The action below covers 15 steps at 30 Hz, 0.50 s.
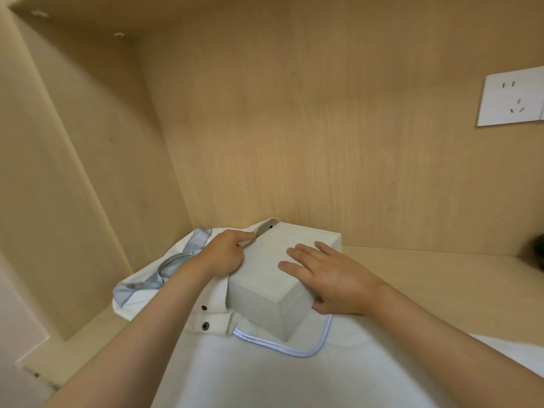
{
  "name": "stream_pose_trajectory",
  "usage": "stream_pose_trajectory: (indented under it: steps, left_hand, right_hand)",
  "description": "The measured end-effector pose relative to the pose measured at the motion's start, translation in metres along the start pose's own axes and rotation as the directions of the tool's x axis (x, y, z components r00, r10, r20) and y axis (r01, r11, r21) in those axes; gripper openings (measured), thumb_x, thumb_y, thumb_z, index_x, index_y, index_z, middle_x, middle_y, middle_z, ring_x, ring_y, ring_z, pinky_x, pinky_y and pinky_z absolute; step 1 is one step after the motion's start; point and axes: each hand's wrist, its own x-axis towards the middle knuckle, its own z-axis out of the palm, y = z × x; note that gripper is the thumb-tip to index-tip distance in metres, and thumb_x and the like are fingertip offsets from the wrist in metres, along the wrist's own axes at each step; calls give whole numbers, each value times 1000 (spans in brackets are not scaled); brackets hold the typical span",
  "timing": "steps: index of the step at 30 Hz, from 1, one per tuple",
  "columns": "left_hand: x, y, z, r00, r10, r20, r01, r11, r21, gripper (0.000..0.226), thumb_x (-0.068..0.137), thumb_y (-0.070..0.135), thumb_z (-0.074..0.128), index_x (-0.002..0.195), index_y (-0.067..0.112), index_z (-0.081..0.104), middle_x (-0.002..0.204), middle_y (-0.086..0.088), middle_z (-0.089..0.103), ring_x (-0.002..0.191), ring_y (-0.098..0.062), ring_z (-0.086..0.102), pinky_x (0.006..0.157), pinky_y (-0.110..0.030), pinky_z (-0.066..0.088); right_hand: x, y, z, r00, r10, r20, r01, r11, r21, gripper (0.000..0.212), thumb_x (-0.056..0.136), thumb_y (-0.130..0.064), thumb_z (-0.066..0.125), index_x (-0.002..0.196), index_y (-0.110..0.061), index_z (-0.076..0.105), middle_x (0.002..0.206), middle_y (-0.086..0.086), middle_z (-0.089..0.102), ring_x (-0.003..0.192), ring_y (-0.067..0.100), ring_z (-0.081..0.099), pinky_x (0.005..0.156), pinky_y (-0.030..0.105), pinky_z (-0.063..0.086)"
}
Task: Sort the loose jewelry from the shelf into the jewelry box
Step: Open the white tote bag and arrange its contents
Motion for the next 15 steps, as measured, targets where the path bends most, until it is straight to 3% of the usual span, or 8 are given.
stream_pose_trajectory:
  steps: [2, 6, 9, 15]
  left_hand:
    - [-1, 1, -6, 999, 41, -9, -41, 999, -29, 59, 95, -6, 31, 137, 25, 58, 130, 12, 56, 125, -10, 51, 84, -6, 31]
    - [4, -6, -23, 998, 64, -2, -64, 997, -48, 60, 94, -5, 30, 138, 25, 58, 138, 7, 57, 123, -7, 52, 94, -13, 35]
    - [2, -8, -32, 995, 89, -34, -91, 995, -52, 58, 95, -6, 31, 137, 24, 58, 137, 7, 58, 116, -3, 52, 89, -8, 36]
    - [-14, -21, -39, 996, 81, -35, -84, 991, -104, 67, 93, -5, 32, 130, 44, 59, 122, 19, 66, 91, 4, 65, 81, -16, 50]
  right_hand:
    - [4, -5, -4, 997, -47, -54, 46, 999, -17, 96, 64, -39, 78, 147, -21, 34, 147, 15, 47, 135, 34, 47, 106, 52, 45]
    - [19, -17, -15, 983, -119, -142, 119, 993, -6, 91, 66, -42, 77, 145, -22, 36, 143, 13, 49, 133, 34, 49, 105, 51, 44]
    - [32, -22, -18, 985, -112, -130, 118, 992, 41, 92, 67, -42, 77, 146, -23, 34, 145, 12, 48, 135, 33, 47, 107, 50, 43]
    - [55, -32, -3, 994, -88, -63, 93, 992, 90, 90, 73, -39, 73, 149, -26, 27, 150, 11, 41, 141, 32, 38, 113, 51, 35]
